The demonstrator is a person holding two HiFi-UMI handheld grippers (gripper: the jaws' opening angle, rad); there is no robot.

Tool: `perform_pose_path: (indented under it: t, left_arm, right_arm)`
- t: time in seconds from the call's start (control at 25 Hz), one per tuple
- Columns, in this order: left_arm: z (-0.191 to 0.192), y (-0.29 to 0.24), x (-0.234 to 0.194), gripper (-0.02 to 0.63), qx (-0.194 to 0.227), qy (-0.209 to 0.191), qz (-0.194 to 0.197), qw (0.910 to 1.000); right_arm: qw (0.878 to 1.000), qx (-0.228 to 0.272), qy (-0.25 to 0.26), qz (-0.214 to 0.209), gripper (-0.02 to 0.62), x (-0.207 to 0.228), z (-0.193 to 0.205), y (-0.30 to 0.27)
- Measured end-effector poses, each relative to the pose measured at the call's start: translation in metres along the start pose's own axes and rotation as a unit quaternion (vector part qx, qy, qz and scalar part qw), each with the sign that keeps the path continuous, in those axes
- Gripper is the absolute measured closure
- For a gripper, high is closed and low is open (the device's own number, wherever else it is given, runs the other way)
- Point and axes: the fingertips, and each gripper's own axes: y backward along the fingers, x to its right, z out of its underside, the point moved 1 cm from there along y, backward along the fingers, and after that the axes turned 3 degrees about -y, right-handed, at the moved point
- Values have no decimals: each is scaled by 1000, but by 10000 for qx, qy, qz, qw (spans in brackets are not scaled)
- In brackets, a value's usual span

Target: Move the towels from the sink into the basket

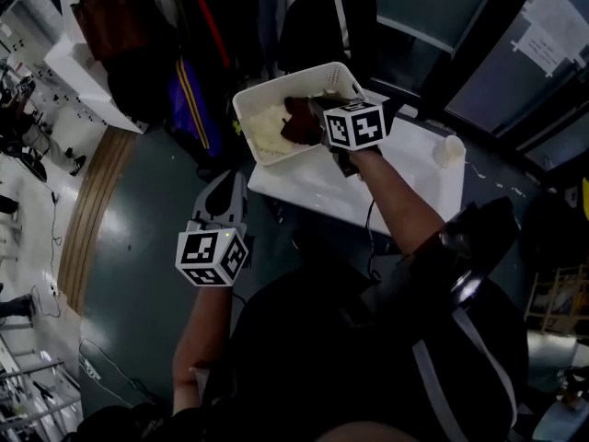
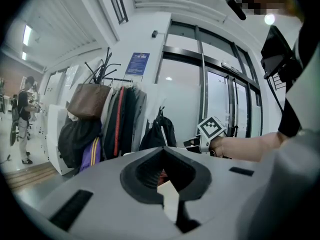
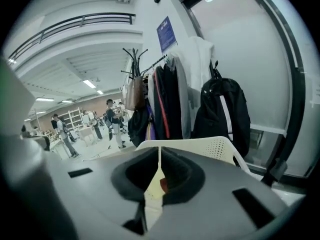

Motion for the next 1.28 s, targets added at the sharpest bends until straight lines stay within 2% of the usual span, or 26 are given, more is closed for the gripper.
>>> perform_pose_path:
  t: [0.16,0.32,0.64,0.92,1.28]
  left_arm:
    - [-1,19,9,603,83,2,124,9999]
    - [1,37,14,603,145,33,221,9996]
    - [4,46,28,603,134,7,371,9992]
    - [4,27,38,603,64,-10,215,9997]
    - [-11,-16,56,603,129,21,15,9999]
  right_arm:
    - [9986,442,168,-222,581,-35,-7,37]
    - [9969,670,351,-208,583,-62,0,68]
    - [9942,1007,371,-71,583,-77,14,117]
    - [9923,1162,351,-239,586,-66,15,137]
    - [9931,1105,248,-311,586,-16,16,142]
